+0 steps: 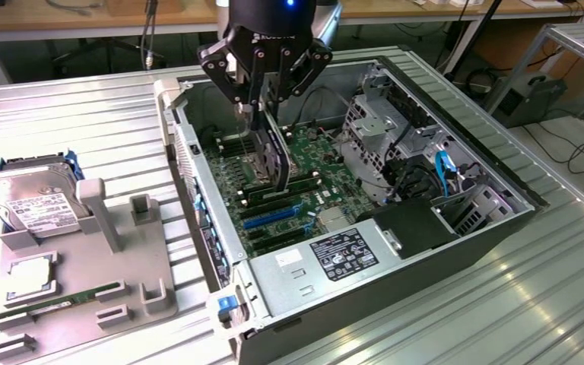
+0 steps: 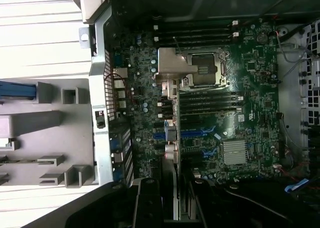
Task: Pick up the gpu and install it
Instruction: 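Pick up the gpu and move the gpu toward the slot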
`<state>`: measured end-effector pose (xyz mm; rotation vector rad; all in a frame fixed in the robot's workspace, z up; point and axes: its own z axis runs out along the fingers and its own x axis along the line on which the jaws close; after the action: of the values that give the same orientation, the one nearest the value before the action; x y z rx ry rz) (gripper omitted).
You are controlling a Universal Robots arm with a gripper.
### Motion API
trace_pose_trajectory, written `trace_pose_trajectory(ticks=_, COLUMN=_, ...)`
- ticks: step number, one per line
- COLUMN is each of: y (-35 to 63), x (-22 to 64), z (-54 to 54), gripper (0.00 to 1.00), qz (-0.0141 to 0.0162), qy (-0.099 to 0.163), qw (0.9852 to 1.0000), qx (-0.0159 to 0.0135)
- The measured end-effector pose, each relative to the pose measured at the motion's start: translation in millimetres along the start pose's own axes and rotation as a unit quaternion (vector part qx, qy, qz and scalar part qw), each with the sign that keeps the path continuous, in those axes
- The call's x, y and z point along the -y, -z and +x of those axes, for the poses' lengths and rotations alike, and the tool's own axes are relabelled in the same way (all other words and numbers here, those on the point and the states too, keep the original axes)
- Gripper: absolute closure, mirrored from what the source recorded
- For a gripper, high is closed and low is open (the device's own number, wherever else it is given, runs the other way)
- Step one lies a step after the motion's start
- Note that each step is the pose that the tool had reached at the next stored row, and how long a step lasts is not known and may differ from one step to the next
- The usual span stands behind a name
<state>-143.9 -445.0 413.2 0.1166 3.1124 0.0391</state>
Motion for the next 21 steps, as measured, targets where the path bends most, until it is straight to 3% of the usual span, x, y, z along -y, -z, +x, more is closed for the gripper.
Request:
trace_pose_trajectory(ticks=6, y=-1.4, x=-0.3, z=-3.9, gripper=0.73, qz=0.0002, qy=0.000, qw=1.0000, qx=-0.0003)
trace_pose_trajectory(ticks=21, y=-13.0, x=-2.4, z=-17.7, gripper=0.73, qz=0.0013, qy=0.000, qw=1.0000, qx=-0.0042)
